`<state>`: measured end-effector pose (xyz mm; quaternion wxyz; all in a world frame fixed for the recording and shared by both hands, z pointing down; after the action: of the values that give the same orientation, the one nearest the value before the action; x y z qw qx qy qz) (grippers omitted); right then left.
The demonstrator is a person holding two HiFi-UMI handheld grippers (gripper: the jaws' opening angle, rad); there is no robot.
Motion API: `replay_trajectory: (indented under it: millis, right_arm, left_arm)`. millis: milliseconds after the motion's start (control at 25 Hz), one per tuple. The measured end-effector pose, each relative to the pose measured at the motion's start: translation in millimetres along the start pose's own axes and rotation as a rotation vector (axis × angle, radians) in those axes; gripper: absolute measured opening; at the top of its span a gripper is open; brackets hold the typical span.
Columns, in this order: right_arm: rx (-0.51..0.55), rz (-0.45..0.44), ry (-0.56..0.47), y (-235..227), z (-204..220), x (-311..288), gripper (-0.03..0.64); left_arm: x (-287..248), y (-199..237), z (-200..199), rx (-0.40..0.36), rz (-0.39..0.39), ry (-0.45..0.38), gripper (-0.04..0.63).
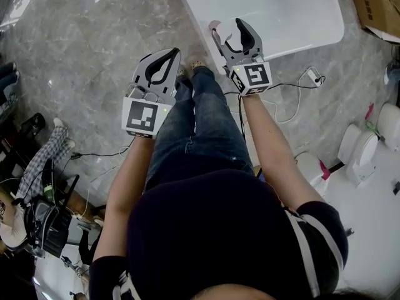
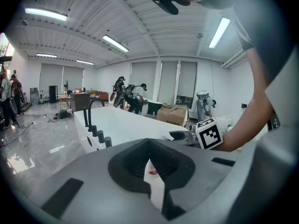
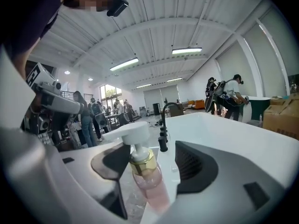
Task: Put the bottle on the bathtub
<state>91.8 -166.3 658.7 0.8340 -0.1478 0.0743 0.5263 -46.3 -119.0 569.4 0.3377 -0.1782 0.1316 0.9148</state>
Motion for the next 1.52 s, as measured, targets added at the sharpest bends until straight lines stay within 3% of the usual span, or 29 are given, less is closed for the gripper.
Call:
replay_trajectory:
  millis: [280, 440, 680, 920, 960, 1040, 1120, 1360, 1520]
  right_arm:
    - [-0.072, -0.103, 0.052, -1.2, 11.3, -8.0, 0.322]
    - [-0.039, -0.155, 0.131, 4.6, 28.6, -9.2, 0.331]
    - [-0.001, -0.112, 0.160, 8.9, 36.6, -2.5, 0.331]
    - [0.047, -0.047, 0.153, 6.4, 14.2, 21.0, 0.329]
    - [0.057, -0.031, 0.151, 6.2, 6.0, 26.8, 0.320]
    - [0.097, 0.005, 0.170, 6.5, -9.4, 40.1, 0.158]
    - [0.105, 0.035, 0.171, 7.0, -24.7, 55.2, 0.063]
    - [0.058, 0.068, 0.101, 14.0, -71.5, 69.3, 0.040]
    - [0.116, 0.027, 0.017, 35.7, -123.0, 70.9, 0.034]
  left_arm:
    - [-5.8, -1.6, 5.9, 0.004, 0.010, 0.018, 0.023]
    - [-9.3, -1.4, 4.8, 0.005, 0.012, 0.020, 0.023]
    - [-7.1, 3.3, 4.9, 0.006, 0.012, 0.006, 0.022]
    - [-6.1, 3.0, -4.7, 0.007, 0.011, -0.015, 0.023]
    - [-4.5, 3.4, -8.8, 0.004, 0.010, -0.025, 0.022]
    - [0.7, 3.7, -19.3, -0.001, 0.000, -0.049, 0.023]
    - [6.8, 3.1, -30.7, -0.006, -0.019, -0.075, 0.023]
    - [29.6, 16.8, -62.9, -0.011, -0.092, -0.148, 0.023]
    - [52.6, 17.7, -88.7, -0.029, -0.145, -0.223, 0.023]
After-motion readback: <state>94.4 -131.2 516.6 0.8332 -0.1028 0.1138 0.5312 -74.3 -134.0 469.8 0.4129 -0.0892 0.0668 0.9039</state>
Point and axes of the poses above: the fingertips, and each gripper's own axes: x backward along the fingers, y to its left, z out of its underside, the point moved 2 cm from there along x, backward along the fingers, and after that the axes turned 4 degrees about z, right-handed, at the moved point
